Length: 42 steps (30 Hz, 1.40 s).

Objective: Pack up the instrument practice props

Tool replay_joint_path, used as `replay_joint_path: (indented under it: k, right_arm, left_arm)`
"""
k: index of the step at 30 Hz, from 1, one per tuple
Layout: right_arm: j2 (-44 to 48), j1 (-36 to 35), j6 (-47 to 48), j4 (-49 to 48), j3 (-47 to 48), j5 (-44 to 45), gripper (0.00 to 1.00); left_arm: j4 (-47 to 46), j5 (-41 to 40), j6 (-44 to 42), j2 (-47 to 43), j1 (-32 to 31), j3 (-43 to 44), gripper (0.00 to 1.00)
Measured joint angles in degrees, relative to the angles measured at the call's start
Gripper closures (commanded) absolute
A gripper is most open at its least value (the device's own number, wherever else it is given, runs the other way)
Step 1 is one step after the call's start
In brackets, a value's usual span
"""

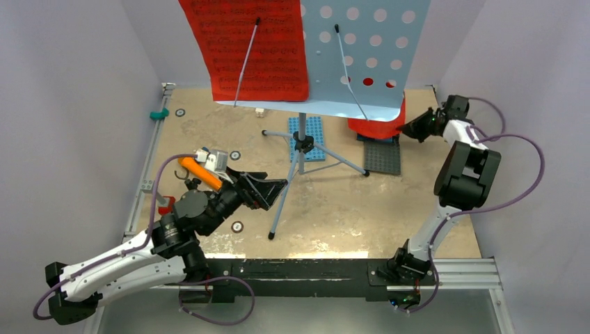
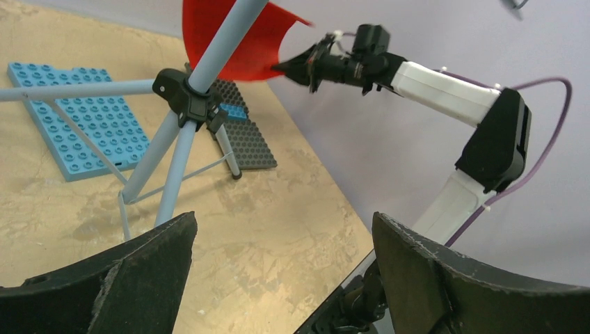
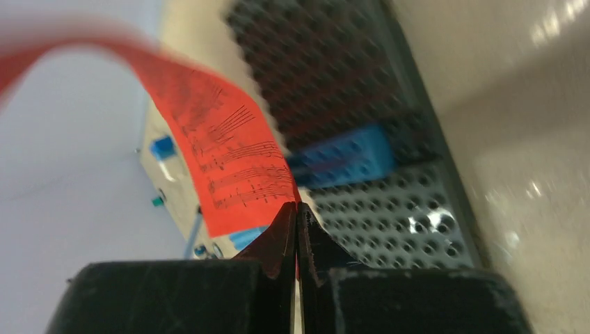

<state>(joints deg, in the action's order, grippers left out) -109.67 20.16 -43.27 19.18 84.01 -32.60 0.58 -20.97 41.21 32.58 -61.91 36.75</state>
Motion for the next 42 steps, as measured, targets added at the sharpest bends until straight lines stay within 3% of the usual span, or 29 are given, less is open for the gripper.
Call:
replay_joint_path:
  k: [4,15,32,38,42]
  right_arm:
    - [-1.2,0.0,0.7,5.8,-2.1,-1.2,1.0]
    - [9.1,-0.9,1.3,0.9,-2.1,-4.8,1.0]
    - [6.6,-0.9,10.2,6.6,-10.6,3.7,1.0]
    - [6.6,-0.5,11.9,8.6,-10.6,6.5,0.52]
    - [6.6,-0.3,12.6,9.3,-10.6,7.6,0.38]
  left_arm:
    - [0.0,0.8,0.2,2.9,0.0,0.0,0.0]
    - [0.2,1.3,1.6,1.0,0.0,0.0,0.0]
    - [3.9,1.2,4.8,-1.8,0.0,-2.0,0.0]
    - [4.8,1.2,5.1,-1.8,0.0,-2.0,0.0]
    - [4.9,1.2,5.2,-1.8,0.0,-2.0,0.0]
